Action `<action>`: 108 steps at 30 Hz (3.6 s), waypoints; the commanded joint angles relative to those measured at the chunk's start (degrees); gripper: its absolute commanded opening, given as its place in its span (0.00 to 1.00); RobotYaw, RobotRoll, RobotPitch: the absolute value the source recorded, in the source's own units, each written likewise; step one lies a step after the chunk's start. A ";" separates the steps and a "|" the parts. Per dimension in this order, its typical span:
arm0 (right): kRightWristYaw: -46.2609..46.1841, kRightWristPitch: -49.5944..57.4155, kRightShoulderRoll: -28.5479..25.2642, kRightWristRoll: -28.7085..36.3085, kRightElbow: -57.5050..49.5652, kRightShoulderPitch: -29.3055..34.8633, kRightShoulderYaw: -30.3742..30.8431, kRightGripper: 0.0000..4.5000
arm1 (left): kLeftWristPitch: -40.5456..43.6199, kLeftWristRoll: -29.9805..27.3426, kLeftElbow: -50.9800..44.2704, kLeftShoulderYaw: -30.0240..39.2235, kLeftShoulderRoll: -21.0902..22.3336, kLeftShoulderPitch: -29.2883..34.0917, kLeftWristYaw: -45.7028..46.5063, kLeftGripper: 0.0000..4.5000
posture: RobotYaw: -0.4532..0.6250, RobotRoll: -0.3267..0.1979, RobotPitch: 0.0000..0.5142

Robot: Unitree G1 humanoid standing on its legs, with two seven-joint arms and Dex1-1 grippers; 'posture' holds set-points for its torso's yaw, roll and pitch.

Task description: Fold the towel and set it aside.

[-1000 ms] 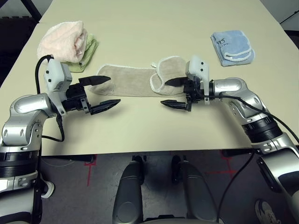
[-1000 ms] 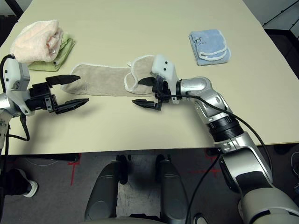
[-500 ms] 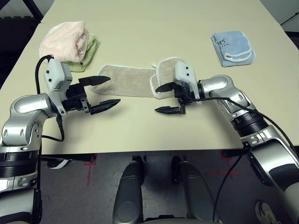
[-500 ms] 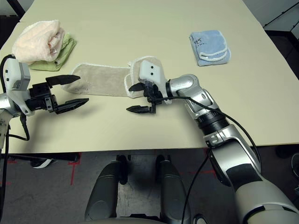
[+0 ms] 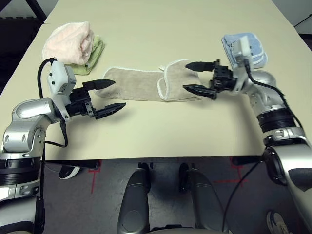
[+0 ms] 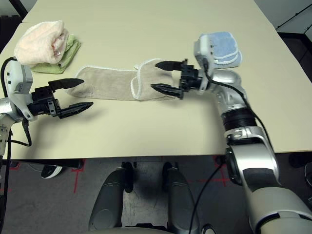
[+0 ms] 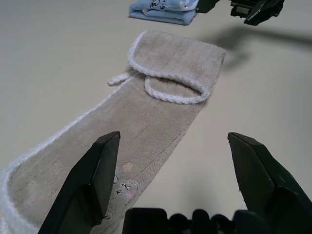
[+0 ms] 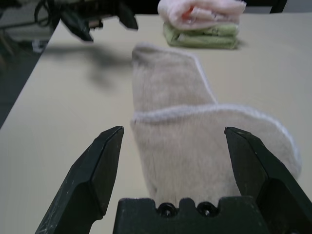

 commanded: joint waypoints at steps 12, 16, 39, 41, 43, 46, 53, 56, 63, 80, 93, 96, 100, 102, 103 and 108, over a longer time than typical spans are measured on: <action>4.21 -7.36 -3.90 -0.01 2.69 1.56 2.44 1.00 | 10.56 -2.10 -1.28 2.35 0.20 -1.86 9.74 1.00 | 0.44 0.62 0.43; 4.21 -5.28 -4.50 0.75 1.35 2.53 1.89 1.00 | 19.63 -7.40 -3.64 5.26 2.65 -1.01 10.01 1.00 | 0.44 0.62 0.43; 3.46 0.00 -3.60 0.35 -4.70 4.08 -0.58 1.00 | 76.78 -13.47 7.65 22.98 -8.41 -14.93 42.48 1.00 | 0.44 0.62 0.45; 3.39 0.16 -3.54 0.32 -4.97 4.14 -0.55 1.00 | 76.12 -12.84 8.62 23.33 -9.22 -15.92 43.22 1.00 | 0.44 0.62 0.45; 3.32 0.25 -3.52 0.26 -5.14 4.13 -0.51 1.00 | 75.12 -12.32 9.85 23.77 -9.93 -17.40 43.73 1.00 | 0.44 0.62 0.45; 3.35 0.23 -3.66 0.14 -5.14 4.18 -0.49 1.00 | 73.24 -11.78 11.33 24.39 -10.83 -19.30 44.42 1.00 | 0.44 0.62 0.45; 3.14 0.12 -3.66 -0.29 -4.85 4.02 -0.40 1.00 | 68.46 -10.13 15.67 22.95 -11.11 -22.50 45.65 1.00 | 0.44 0.62 0.45; 3.09 0.05 -3.62 -0.45 -4.82 4.05 -0.33 1.00 | 65.54 -9.40 16.31 22.25 -11.59 -22.60 46.18 1.00 | 0.44 0.62 0.46; 2.85 -0.34 -3.73 -0.88 -4.44 4.02 -0.27 1.00 | 64.11 -9.88 17.15 21.33 -11.53 -22.47 46.04 0.61 | 0.44 0.62 0.46; 1.71 -1.19 -3.33 -1.38 -4.27 4.40 -0.67 1.00 | 67.40 -12.20 13.49 23.46 -2.86 -20.68 42.43 0.01 | 0.45 0.62 0.46; 1.24 -2.66 -2.31 -2.27 -1.26 2.46 -0.57 1.00 | 67.43 -15.93 8.78 17.43 4.11 -19.60 31.71 0.01 | 0.46 0.62 0.45; 1.16 -3.03 -2.37 -2.41 -0.62 2.17 -0.63 1.00 | 69.06 -18.44 4.74 17.25 -0.68 -22.89 32.73 0.01 | 0.46 0.62 0.45; 0.90 -3.32 -2.39 -2.68 -0.13 1.97 -0.57 1.00 | 70.60 -20.55 0.03 16.68 -9.35 -28.08 35.77 0.01 | 0.46 0.62 0.44; 0.71 -3.63 -2.54 -3.01 0.18 1.78 -0.49 1.00 | 72.13 -21.71 -1.91 16.00 -13.84 -31.23 37.27 0.01 | 0.46 0.62 0.44; 0.62 -3.66 -2.63 -3.09 0.26 1.68 -0.52 1.00 | 73.03 -22.31 -3.00 15.41 -15.91 -32.44 37.80 0.01 | 0.46 0.62 0.44; 0.32 -3.71 -3.01 -3.41 0.75 1.06 -0.80 1.00 | 74.12 -22.11 -5.48 12.11 -22.46 -34.64 40.21 0.01 | 0.45 0.62 0.44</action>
